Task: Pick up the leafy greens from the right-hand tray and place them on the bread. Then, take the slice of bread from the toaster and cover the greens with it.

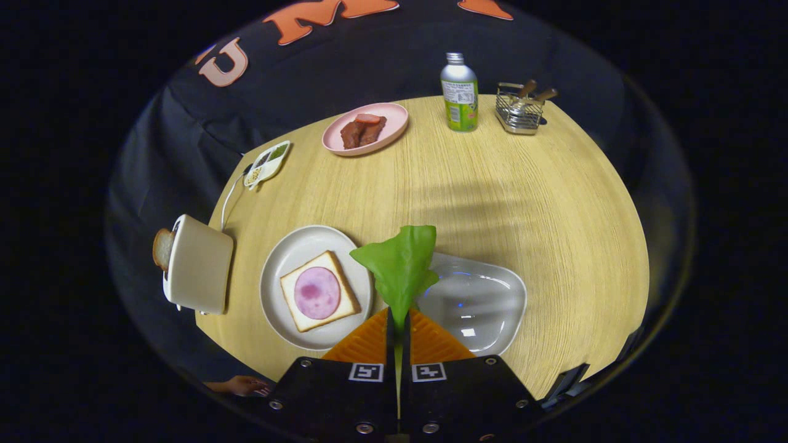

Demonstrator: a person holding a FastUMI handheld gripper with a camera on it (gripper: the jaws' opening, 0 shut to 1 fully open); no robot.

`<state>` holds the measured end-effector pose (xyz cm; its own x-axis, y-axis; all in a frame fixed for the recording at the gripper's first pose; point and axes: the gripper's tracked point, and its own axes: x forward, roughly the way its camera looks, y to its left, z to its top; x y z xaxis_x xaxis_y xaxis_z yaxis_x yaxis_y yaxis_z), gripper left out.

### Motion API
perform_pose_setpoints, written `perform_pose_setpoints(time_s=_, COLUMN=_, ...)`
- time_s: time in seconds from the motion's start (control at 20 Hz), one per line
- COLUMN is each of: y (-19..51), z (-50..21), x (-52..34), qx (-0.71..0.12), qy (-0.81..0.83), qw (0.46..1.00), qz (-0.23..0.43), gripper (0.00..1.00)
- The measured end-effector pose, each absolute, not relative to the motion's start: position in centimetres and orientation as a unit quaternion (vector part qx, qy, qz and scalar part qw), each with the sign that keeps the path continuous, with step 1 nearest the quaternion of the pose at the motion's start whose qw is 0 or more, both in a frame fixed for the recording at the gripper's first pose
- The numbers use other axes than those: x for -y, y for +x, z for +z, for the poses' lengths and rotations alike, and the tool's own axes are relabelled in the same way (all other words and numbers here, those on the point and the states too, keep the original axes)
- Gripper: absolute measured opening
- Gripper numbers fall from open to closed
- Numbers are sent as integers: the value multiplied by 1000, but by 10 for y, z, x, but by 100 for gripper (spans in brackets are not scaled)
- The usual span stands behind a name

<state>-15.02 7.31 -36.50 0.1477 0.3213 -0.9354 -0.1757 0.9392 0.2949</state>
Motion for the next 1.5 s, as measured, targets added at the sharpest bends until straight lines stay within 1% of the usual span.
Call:
perform_pose_setpoints(time_s=0.2, y=-148, z=-354, x=-114, qx=-623, qy=41, qw=754, qz=205, gripper=3)
perform_pose_setpoints(time_s=0.45, y=-159, z=-367, x=-161, qx=-631, qy=5, qw=734, qz=250, gripper=3)
perform_pose_setpoints(time_s=0.7, y=-159, z=-383, x=-182, qx=-634, qy=-38, qw=724, qz=269, gripper=3)
perform_pose_setpoints(time_s=0.9, y=-160, z=-393, x=-186, qx=-635, qy=-71, qw=716, qz=281, gripper=6)
perform_pose_setpoints(time_s=1.0, y=-162, z=-397, x=-188, qx=-636, qy=-80, qw=712, qz=286, gripper=11)
perform_pose_setpoints(time_s=1.2, y=-161, z=-397, x=-192, qx=-633, qy=-84, qw=712, qz=292, gripper=13)
perform_pose_setpoints(time_s=1.3, y=-155, z=-398, x=-184, qx=-621, qy=-111, qw=719, qz=293, gripper=17)
perform_pose_setpoints(time_s=1.35, y=-155, z=-399, x=-184, qx=-618, qy=-118, qw=718, qz=297, gripper=24)
perform_pose_setpoints(time_s=1.4, y=-156, z=-399, x=-185, qx=-618, qy=-119, qw=717, qz=301, gripper=27)
perform_pose_setpoints(time_s=1.45, y=-158, z=-400, x=-186, qx=-619, qy=-118, qw=714, qz=306, gripper=35)
perform_pose_setpoints(time_s=1.5, y=-158, z=-401, x=-186, qx=-619, qy=-120, qw=712, qz=308, gripper=40)
